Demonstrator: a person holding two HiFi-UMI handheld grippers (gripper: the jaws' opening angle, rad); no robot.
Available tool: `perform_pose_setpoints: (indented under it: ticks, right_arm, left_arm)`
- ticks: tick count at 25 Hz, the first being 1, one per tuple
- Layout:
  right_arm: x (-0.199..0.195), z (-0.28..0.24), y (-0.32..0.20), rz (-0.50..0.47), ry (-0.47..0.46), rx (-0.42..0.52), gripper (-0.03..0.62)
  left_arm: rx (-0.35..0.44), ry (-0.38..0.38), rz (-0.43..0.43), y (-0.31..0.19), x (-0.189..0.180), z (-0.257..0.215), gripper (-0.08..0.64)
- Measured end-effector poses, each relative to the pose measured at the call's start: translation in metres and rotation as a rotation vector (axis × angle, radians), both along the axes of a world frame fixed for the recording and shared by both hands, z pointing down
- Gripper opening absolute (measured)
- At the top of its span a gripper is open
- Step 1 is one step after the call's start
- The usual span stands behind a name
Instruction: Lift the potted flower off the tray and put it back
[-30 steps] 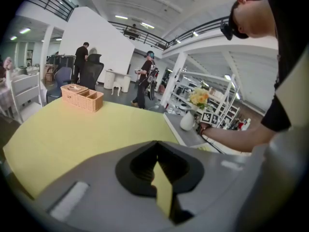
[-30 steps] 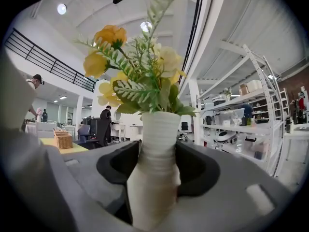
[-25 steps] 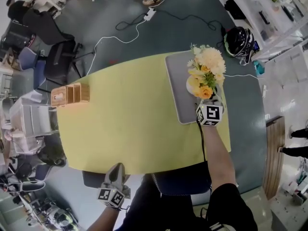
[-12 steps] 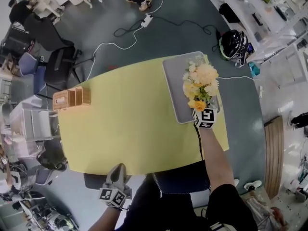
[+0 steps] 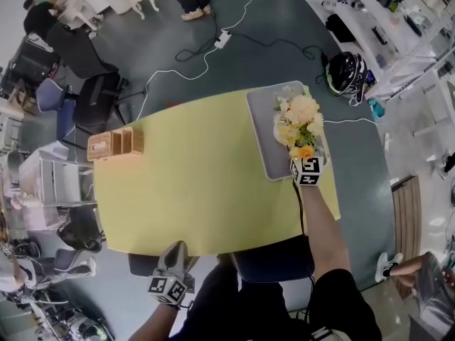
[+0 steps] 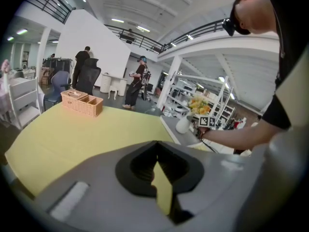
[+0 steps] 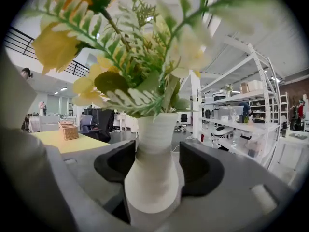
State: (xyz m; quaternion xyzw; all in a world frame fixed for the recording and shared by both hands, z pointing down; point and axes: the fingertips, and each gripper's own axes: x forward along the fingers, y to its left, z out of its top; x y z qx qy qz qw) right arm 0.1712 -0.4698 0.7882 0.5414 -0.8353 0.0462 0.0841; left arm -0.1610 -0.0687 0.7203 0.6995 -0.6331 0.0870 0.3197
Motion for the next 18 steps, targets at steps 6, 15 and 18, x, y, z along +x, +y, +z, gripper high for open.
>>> perform_pose_setpoints:
  ticks: [6,15,18]
  right_arm:
    - [-0.002,0.003,0.005,-0.017,0.030,-0.021,0.313]
    - [-0.002,0.010,0.010,-0.019,0.065,-0.044,0.313]
    - [-0.002,0.013,0.012,-0.014,0.072,-0.051,0.306]
  left_arm:
    - [-0.004,-0.004,-0.005,0.020,-0.007,0.002,0.008]
    - [-0.005,-0.007,-0.016,0.037,-0.016,0.000,0.008]
    - [-0.004,-0.010,-0.020,0.040,-0.018,-0.001,0.008]
